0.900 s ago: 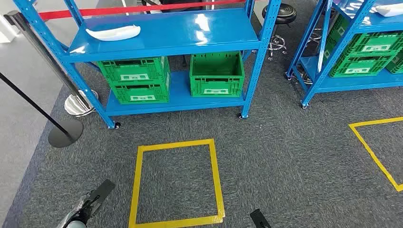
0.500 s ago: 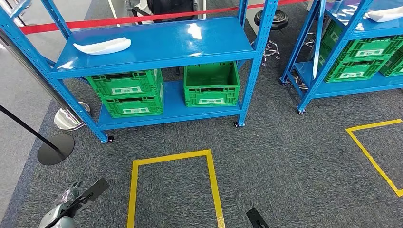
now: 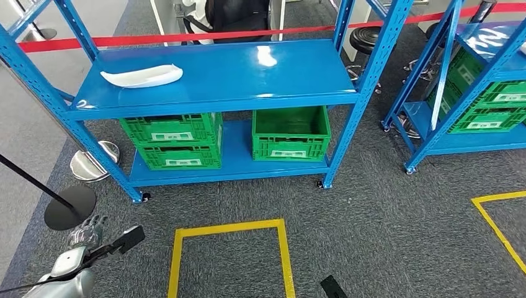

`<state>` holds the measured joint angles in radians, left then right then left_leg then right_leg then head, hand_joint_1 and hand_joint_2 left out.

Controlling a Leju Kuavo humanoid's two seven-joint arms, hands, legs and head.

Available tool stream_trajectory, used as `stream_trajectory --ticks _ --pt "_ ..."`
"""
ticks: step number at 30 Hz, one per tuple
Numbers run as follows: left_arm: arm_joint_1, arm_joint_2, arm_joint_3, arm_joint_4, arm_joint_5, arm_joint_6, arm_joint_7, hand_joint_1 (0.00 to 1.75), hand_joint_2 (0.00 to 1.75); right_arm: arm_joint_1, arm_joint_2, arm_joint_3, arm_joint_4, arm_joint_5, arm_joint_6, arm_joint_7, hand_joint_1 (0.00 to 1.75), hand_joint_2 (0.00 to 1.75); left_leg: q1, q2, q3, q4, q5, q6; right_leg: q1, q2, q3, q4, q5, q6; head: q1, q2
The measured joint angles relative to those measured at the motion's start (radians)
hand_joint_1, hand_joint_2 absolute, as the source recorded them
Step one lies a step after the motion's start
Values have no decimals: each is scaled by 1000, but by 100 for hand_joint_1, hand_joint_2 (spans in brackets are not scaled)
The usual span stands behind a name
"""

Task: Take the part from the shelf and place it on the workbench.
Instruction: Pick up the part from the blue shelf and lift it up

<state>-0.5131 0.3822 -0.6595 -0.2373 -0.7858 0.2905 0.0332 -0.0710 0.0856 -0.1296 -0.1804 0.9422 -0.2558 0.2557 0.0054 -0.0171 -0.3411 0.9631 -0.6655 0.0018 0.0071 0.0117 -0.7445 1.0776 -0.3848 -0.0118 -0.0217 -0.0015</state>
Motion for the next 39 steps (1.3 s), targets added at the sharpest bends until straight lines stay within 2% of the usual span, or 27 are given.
stream_trajectory --ticks 1,3,5,6,7,9,11,12,13,15,16,17,18,20,22,23,24,26,27,28,29,32,33,35,37,38,39 --pt "-6 0 -4 -3 -15 -1 1 0 0 -2 0 -1 -1 1 0 0 0 0 -1 -3 17 0 -3 -6 2 1 11 -3 14 -6 0 0" --pt "-30 1 -12 -11 -52 -7 5 0 0 -14 1 -3 -3 2 -1 0 0 0 -2 -4 -1 60 36 -16 -2 3 38 -8 -12 -18 -1 0" --pt "-59 -2 -20 -14 -91 -27 13 0 0 -23 1 -7 -3 5 -1 -1 0 0 -1 3 -102 203 86 -24 -8 4 78 -27 -37 -27 -4 0" --pt "-70 -5 -23 -15 -106 -37 19 0 0 -23 1 -9 -3 6 0 -1 0 0 -1 7 -157 266 88 -28 -10 5 100 -37 -51 -29 -5 0" --pt "-79 -7 -26 -15 -118 -46 26 0 0 -21 2 -10 -3 8 2 -1 0 0 0 9 -203 309 74 -31 -11 5 120 -46 -63 -30 -6 0" --pt "-97 -13 -31 -15 -133 -53 35 0 0 -17 4 -11 -2 11 3 -1 0 0 1 11 -271 331 2 -35 -13 7 164 -62 -87 -30 -6 0" --pt "-123 -18 -37 -16 -144 -54 40 0 0 -14 4 -12 -2 14 4 -1 0 0 4 12 -328 295 -60 -36 -15 11 222 -80 -119 -28 -5 0" --pt "-138 -21 -39 -16 -151 -53 38 0 0 -14 4 -13 -2 15 4 -1 0 0 4 12 -350 250 -50 -35 -15 14 255 -89 -138 -26 -5 0" --pt "-151 -24 -42 -16 -163 -49 32 0 0 -14 4 -14 -2 16 4 -1 0 0 5 12 -363 189 7 -33 -15 17 288 -97 -158 -23 -5 0" --pt "-172 -39 -50 -16 -201 -45 18 0 0 -11 3 -17 2 16 4 -1 0 0 2 15 -374 70 214 -27 -14 22 343 -106 -202 -15 -7 0" --pt "-182 -49 -56 -18 -221 -46 15 0 0 -10 3 -19 3 16 4 -1 0 0 -1 15 -371 41 286 -23 -14 23 364 -112 -223 -9 -8 0" --pt "-194 -60 -61 -22 -237 -49 15 0 0 -10 3 -20 4 17 4 -2 0 0 -3 15 -365 31 318 -17 -13 24 381 -113 -234 -3 -9 0" --pt "-209 -68 -65 -28 -249 -51 16 0 0 -14 3 -20 3 18 4 -3 0 0 -5 14 -353 36 304 -11 -13 24 384 -104 -233 4 -11 0" --pt "-243 -87 -71 -41 -269 -44 10 0 0 -27 3 -20 0 19 4 -5 0 0 -2 12 -328 33 273 2 -13 17 341 -6 -187 15 -11 0" --pt "-265 -115 -75 -47 -297 -33 -2 0 0 -33 3 -22 -1 19 4 -7 0 0 1 12 -288 27 239 16 -14 7 230 147 -162 23 -9 0" --pt "-270 -134 -78 -50 -313 -29 -8 0 0 -31 3 -23 -1 18 4 -8 0 0 2 10 -265 25 221 20 -14 3 175 203 -183 26 -9 0" --pt "-272 -156 -83 -53 -329 -27 -12 0 0 -27 2 -26 -1 17 3 -8 0 0 2 5 -242 21 202 22 -14 1 125 234 -227 29 -8 0" --pt "-276 -202 -95 -62 -359 -26 -19 0 0 -21 2 -33 -1 13 1 -8 0 0 4 -5 -190 13 164 22 -14 0 54 222 -320 33 -6 0" --pt "-278 -221 -101 -66 -373 -26 -21 0 0 -19 1 -36 -1 10 -2 -8 0 0 5 -8 -163 9 146 21 -14 0 30 193 -341 34 -5 0" --pt "-281 -238 -106 -68 -384 -28 -24 0 0 -18 1 -39 0 8 -3 -9 0 0 5 -10 -141 6 130 19 -14 -1 14 159 -341 34 -4 0" --pt "-284 -254 -110 -69 -394 -31 -27 0 0 -15 0 -42 0 6 -5 -9 0 0 5 -10 -119 4 113 17 -14 -4 3 111 -296 33 -4 0" --pt "-293 -301 -125 -72 -419 -44 -36 0 0 0 -1 -52 5 0 -11 -12 0 0 -1 -14 -61 2 51 4 -12 -20 -7 -24 -13 21 -1 0" --pt "-298 -313 -130 -75 -424 -47 -38 0 0 3 -1 -55 7 -1 -14 -14 0 0 -3 -14 -45 2 36 -3 -11 -22 -4 -38 38 15 -1 0" --pt "-320 -327 -137 -84 -427 -49 -41 0 0 -1 -1 -60 7 -2 -17 -16 0 0 -3 -10 -52 36 47 -13 -11 -17 11 -29 25 1 -2 0" --pt "-338 -336 -141 -89 -427 -46 -41 0 0 -7 -2 -62 6 -1 -18 -18 0 0 -2 -1 -116 149 88 -20 -16 -11 38 -40 2 -12 -3 0" --pt "-339 -339 -142 -90 -427 -46 -41 0 0 -6 -2 -64 6 -1 -18 -18 0 0 -2 5 -158 212 87 -24 -18 -7 59 -49 -11 -15 -5 0" --pt "-336 -342 -144 -90 -427 -45 -42 0 0 -3 -2 -65 7 -1 -18 -18 0 0 -1 9 -196 262 63 -27 -19 -4 82 -57 -24 -17 -5 0"
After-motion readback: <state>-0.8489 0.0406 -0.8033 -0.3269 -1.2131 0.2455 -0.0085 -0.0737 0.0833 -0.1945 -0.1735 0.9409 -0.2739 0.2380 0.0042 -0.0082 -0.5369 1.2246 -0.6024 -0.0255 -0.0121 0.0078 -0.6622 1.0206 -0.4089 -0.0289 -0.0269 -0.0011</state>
